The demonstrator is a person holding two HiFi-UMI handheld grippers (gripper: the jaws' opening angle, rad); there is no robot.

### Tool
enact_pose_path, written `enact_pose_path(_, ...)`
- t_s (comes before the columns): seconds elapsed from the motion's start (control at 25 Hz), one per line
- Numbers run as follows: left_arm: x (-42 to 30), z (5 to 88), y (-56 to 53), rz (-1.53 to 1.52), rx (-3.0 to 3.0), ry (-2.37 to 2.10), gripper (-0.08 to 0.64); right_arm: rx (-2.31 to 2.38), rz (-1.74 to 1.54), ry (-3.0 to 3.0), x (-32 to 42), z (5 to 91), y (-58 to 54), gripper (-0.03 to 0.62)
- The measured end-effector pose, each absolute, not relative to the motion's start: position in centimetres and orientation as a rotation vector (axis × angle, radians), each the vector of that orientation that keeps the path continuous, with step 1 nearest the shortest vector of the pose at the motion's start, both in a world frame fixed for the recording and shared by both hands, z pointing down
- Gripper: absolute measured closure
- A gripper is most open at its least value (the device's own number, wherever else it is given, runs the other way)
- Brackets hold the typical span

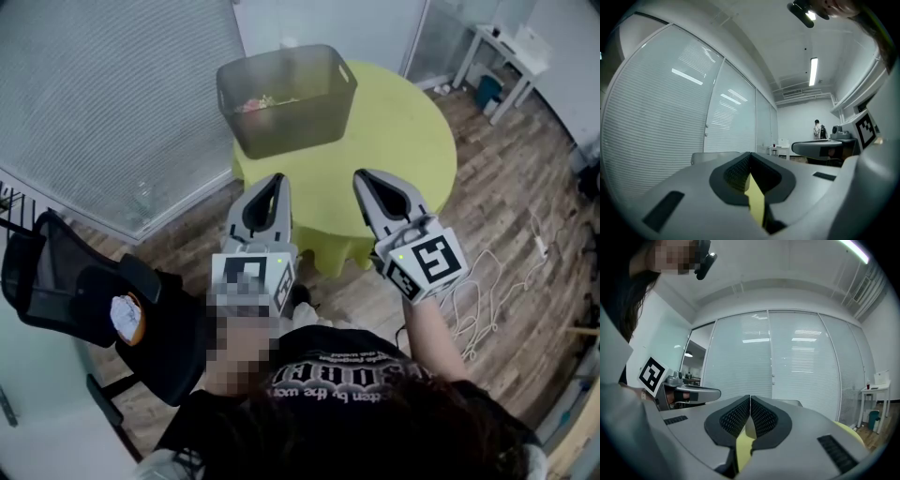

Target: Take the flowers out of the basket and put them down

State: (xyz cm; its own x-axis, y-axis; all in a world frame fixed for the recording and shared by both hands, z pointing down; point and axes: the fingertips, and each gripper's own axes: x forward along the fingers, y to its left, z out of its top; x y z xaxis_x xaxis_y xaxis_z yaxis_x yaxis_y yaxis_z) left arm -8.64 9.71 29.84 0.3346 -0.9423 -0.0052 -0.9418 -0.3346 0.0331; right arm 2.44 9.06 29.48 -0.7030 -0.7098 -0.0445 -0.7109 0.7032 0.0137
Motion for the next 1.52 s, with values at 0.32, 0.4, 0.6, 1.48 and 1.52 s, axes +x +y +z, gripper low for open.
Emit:
enact_pose_path(0.32, -9.5, 29.7, 6.6, -0.095, 2.585, -1.709, 0.557, -1.206, -0.017, 2.87, 1.5, 30.3, 5.5, 0.563)
enact_pose_path(0.4, -9.9, 29.9, 5.7, -0.113, 2.574, -1.691, 0.557, -1.198, -0.037, 2.867, 1.3, 30.3, 4.6, 0.563)
enact_pose_path(0.6, -11.1, 29.7, 3.5, -0.098, 2.59, -1.679, 0.557, -1.194, -0.041, 2.867, 0.2, 30.2, 2.2, 0.563)
enact_pose_path(1.48, -14.5, 29.9, -5.6, 0.008, 2.68, -1.622, 0.557, -1.241, -0.045, 2.82, -3.2, 29.1, -7.0, 0.563)
enact_pose_path(1.52, -14.3, 29.9, -5.9, 0.013, 2.682, -1.619, 0.557, -1.241, -0.042, 2.82, -3.1, 29.1, -7.3, 0.563)
